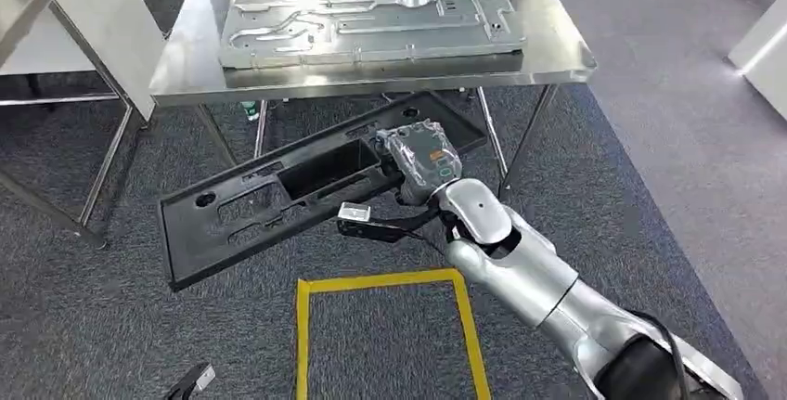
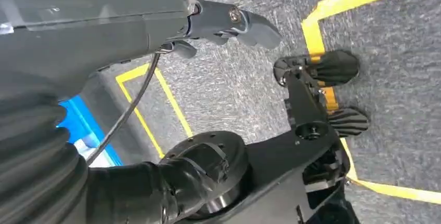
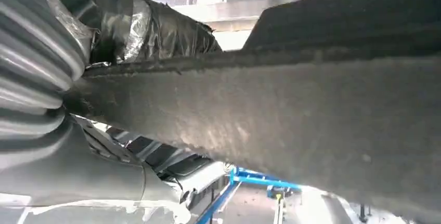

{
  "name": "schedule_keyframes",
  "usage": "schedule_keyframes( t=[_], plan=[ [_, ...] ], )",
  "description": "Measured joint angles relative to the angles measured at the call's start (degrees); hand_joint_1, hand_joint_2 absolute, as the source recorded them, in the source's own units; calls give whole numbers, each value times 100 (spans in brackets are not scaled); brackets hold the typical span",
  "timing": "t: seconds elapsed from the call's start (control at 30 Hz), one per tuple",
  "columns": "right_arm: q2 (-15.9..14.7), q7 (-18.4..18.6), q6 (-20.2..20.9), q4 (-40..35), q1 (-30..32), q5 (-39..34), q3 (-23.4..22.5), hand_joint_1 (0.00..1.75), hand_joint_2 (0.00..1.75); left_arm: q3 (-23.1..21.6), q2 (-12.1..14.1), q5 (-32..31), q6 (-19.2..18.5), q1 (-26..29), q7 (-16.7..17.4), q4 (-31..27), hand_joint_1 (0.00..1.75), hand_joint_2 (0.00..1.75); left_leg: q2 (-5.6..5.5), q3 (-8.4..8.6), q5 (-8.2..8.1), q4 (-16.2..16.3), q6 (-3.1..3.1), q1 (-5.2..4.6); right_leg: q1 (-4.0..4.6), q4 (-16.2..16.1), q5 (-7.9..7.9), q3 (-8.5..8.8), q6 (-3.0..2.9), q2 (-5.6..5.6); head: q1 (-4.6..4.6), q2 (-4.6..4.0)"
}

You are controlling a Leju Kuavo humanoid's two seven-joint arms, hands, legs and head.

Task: Take the parts from the cabinet and place them on the table.

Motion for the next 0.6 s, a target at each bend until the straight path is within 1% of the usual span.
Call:
schedule_keyframes(
  t=[0.03, 0.07, 0.1, 0.13, 0.17, 0.2, 0.23, 0.27, 0.3, 0.33, 0.4, 0.43, 0.47, 0.5, 0.53, 0.57, 0.6],
  plan=[
    [-9, -2, 2, 0, -1, 2, 0, 175, 175, 0, -2, 0, -4, 8, 0, 0, 0, 175, 1, 18, -7, -25, -36, 21, 24, -1, -16, 2, -41, 3, -2, 0],
    [-9, 0, 2, -2, -6, 2, -9, 175, 175, 0, -2, -2, -4, 4, 0, -2, 0, 175, 2, 38, -45, -15, -89, 22, -10, -64, -4, 58, -94, 13, -4, 0],
    [-7, 0, 2, -18, -4, 0, -18, 175, 175, -2, -2, 0, -4, 7, 0, -2, 0, 175, 42, 15, -89, 75, -103, 48, -20, -101, -12, 125, -132, 8, 0, 0],
    [-7, -2, 2, -18, -24, 2, -24, 175, 175, -2, -2, 0, -11, -1, -2, -2, 0, 175, 55, -102, -194, 338, -111, 48, -23, -116, -40, 176, -180, -3, -11, 2],
    [-2, -2, 4, -17, -34, 0, -24, 175, 175, -2, -2, 0, -11, -6, -2, -2, 0, 175, 54, -320, -349, 750, -124, 49, -14, -116, -70, 225, -209, -6, -7, 0],
    [2, -4, 4, -17, -27, 0, -24, 175, 175, -2, -2, 0, -11, 3, -2, -2, 0, 175, 54, -607, -516, 1250, -138, 50, -2, -116, -118, 278, -223, -10, -9, 0],
    [2, -9, 9, -17, -13, 0, -24, 175, 175, -2, -2, 0, -11, 14, 0, -2, 0, 175, 54, -898, -594, 1683, -148, 50, 9, -116, -169, 331, -227, -10, -7, 0],
    [2, -9, 11, -17, -2, 0, -24, 175, 175, -2, -7, 0, -11, 26, 0, -2, 0, 175, 55, -1065, -543, 1839, -150, 51, 15, -116, -215, 385, -227, -8, -7, 0],
    [2, -9, 13, -17, 5, 0, -24, 175, 175, -2, -7, 0, -11, 34, 0, -2, 0, 175, 55, -1085, -335, 1694, -141, 51, 17, -116, -270, 455, -224, -5, -9, 0],
    [2, -9, 13, -17, 3, 0, -24, 175, 175, -2, -4, 0, -11, 38, 0, -2, 0, 175, 55, -972, -30, 1332, -128, 51, 17, -115, -329, 534, -214, 0, -7, 0],
    [7, -9, 13, -20, -8, 0, -24, 175, 175, -2, 0, 0, -11, 39, 0, -2, 0, 175, 77, -559, 626, 270, -88, 51, 12, -117, -477, 714, -175, 1, -7, 0],
    [6, -9, 15, -17, -18, 2, -24, 175, 175, -2, 0, 0, -11, 41, 0, 4, 0, 175, 87, -471, 475, 244, -81, -13, 51, -129, -534, 683, -125, -2, -2, 0],
    [9, -9, 24, -20, -26, 0, -24, 175, 175, -2, 0, 0, -11, 25, 0, 4, 0, 175, 88, -403, 379, 58, -23, -23, 40, -133, -551, 685, -92, 16, -9, 2],
    [9, -11, 35, -22, -25, 0, -24, 175, 175, -2, 0, 0, -11, 23, 0, 4, 0, 175, 84, -407, 368, 65, -1, -35, 37, -193, -557, 705, -74, 4, 0, 0],
    [9, -9, 39, -22, -15, 2, -24, 175, 175, -2, 0, 0, -9, 29, 0, 4, 0, 175, 88, -400, 339, 38, 43, -25, 45, -177, -524, 769, -39, 2, -7, 2],
    [9, -13, 44, -22, -21, 2, -24, 175, 175, -2, 0, 2, -11, 44, 0, 4, 0, 175, 82, -345, 316, 18, 80, -21, 46, -162, -508, 779, -15, -2, 0, 0],
    [9, -15, 48, -24, -18, 0, -24, 175, 175, -2, 0, 4, -11, 56, -2, 7, 0, 175, 68, -267, 299, -36, 114, 5, 28, 23, -485, 668, -3, 1, 2, 2]
  ],
)
